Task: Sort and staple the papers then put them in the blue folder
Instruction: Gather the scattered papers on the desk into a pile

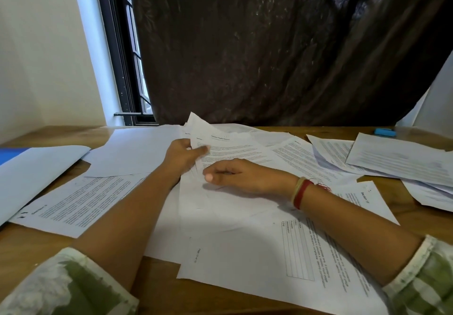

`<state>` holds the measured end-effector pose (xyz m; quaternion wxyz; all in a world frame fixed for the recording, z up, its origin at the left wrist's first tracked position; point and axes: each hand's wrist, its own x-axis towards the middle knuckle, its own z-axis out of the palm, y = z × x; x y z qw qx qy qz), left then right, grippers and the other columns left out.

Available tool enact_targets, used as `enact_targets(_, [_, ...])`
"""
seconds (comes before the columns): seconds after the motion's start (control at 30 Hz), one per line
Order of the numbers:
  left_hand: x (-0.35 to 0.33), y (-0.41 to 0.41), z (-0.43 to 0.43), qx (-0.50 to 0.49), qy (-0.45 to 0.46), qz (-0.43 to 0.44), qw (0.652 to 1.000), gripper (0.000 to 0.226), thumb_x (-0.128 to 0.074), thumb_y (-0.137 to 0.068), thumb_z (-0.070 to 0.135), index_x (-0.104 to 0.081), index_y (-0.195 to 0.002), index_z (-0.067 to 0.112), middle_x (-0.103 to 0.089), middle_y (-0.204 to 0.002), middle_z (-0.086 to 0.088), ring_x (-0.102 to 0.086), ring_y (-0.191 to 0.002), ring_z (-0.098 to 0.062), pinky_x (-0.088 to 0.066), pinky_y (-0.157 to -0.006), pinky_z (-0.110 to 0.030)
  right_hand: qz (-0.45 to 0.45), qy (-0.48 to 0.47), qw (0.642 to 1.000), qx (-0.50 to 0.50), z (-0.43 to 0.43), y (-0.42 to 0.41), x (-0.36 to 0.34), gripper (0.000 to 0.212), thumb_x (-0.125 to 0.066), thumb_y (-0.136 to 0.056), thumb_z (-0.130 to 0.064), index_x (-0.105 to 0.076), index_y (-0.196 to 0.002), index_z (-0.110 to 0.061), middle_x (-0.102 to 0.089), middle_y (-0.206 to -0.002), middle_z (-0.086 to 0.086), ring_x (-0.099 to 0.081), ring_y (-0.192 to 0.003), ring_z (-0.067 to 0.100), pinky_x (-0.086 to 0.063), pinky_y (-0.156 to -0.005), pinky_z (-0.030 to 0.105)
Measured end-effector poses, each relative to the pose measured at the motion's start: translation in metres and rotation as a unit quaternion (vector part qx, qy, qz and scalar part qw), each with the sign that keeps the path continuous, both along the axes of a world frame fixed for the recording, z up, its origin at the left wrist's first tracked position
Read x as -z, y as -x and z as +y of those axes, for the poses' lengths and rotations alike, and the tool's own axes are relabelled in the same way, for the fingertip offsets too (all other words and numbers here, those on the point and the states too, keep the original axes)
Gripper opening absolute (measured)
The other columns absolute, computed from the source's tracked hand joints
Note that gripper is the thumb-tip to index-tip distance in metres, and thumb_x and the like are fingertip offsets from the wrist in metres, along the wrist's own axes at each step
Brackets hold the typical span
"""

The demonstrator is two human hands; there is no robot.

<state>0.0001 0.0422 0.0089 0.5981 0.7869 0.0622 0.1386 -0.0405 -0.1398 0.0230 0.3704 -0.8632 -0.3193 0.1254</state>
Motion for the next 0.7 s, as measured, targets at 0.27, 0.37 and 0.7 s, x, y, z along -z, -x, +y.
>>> enact_targets(0.27, [-0.005,0.001,-0.001,-0.036,0.012,0.046,0.998,0.028,-0.064,-0.091,0.012,-0.064,-0.118,0.005,-0.064,-0.123,-0.011,-0.065,-0.102,-0.032,-0.054,-0.087,-0.038,-0.277,0.247,0.850,0.374,-0.082,-0.055,-0.031,0.038,-0.063,-0.090,-0.044,-0.059,-0.120,-0.021,-0.062,-0.123,0.002,-0.058,-0.112,0.025,-0.044,-0.099,0.041])
enact_targets(0.37, [-0.006,0.000,-0.001,-0.062,0.026,0.043,0.997,0.023,-0.059,-0.095,0.019,-0.064,-0.113,0.006,-0.066,-0.121,-0.011,-0.066,-0.095,-0.030,-0.054,-0.085,-0.037,-0.191,0.380,0.785,0.451,-0.121,-0.055,-0.030,0.054,-0.065,-0.084,-0.055,-0.053,-0.124,-0.020,-0.057,-0.133,0.006,-0.054,-0.121,0.032,-0.035,-0.107,0.052])
enact_targets(0.7, [-0.005,0.000,-0.001,-0.067,0.016,0.035,0.997,0.023,-0.057,-0.096,0.018,-0.065,-0.114,0.006,-0.064,-0.124,-0.011,-0.064,-0.103,-0.032,-0.053,-0.088,-0.038,-0.228,0.398,0.775,0.436,-0.131,-0.064,-0.023,0.020,-0.058,-0.095,-0.029,-0.061,-0.108,-0.013,-0.057,-0.094,0.004,-0.057,-0.084,0.021,-0.048,-0.079,0.030])
